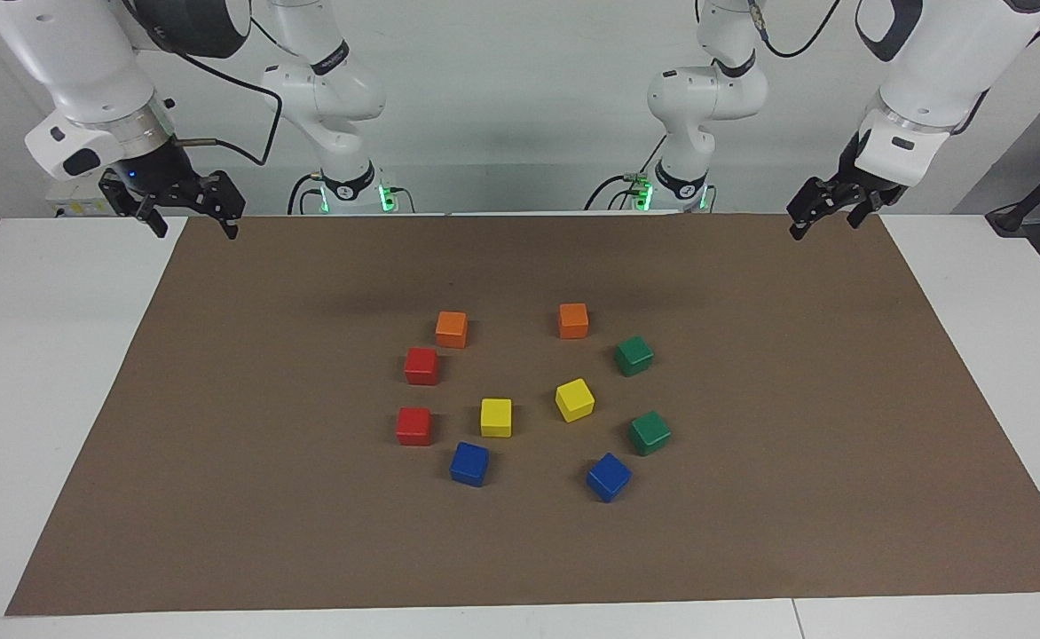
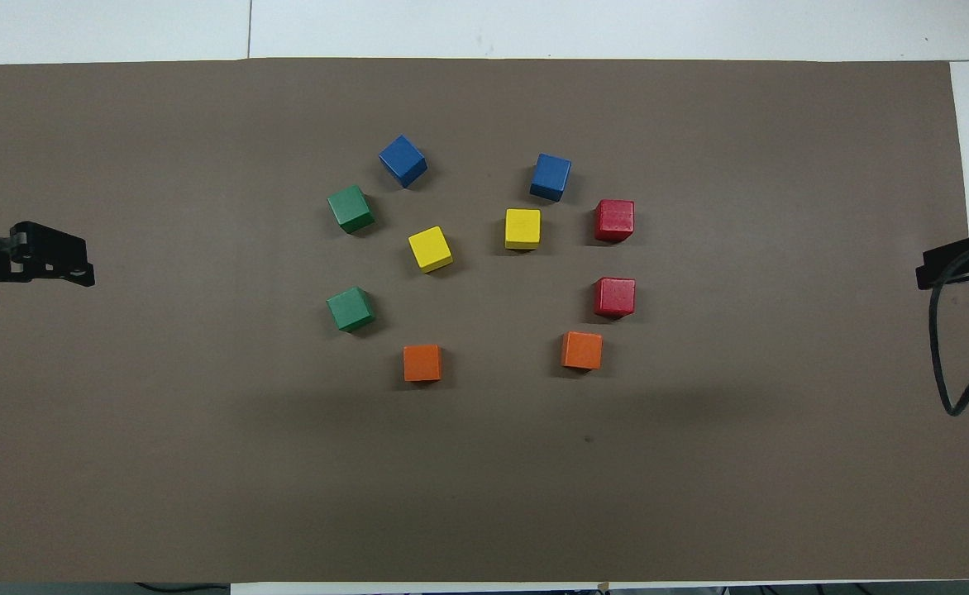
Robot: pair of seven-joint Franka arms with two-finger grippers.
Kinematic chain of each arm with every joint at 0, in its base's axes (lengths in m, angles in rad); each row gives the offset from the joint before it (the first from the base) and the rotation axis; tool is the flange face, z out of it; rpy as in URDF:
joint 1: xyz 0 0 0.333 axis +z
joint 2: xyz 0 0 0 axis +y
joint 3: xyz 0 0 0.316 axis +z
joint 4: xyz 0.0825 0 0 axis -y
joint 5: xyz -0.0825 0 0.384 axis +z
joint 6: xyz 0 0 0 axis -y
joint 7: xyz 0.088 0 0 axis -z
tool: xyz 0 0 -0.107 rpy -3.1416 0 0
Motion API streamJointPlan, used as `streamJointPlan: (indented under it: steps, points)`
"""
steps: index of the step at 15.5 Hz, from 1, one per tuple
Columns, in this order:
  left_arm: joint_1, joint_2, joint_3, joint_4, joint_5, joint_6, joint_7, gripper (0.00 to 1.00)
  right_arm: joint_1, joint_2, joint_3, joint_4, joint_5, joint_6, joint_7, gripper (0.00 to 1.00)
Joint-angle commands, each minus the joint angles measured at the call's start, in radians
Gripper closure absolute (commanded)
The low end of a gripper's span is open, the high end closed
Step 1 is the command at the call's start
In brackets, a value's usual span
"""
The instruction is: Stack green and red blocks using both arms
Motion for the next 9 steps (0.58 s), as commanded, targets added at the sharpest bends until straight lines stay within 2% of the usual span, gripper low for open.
streamJointPlan:
  steps: [1, 9]
  points:
    - [-0.003, -0.031, 0.009, -0.041, -0.015, 0.027, 0.017, 0.0, -0.009, 0.009, 0.005, 0.024, 0.006, -0.029, -0.023, 0.0]
    - [-0.019, -0.037, 0.009, -0.044, -0.013, 0.024, 0.008, 0.0, -0.007, 0.001, 0.005, 0.022, 0.006, -0.029, -0.02, 0.0]
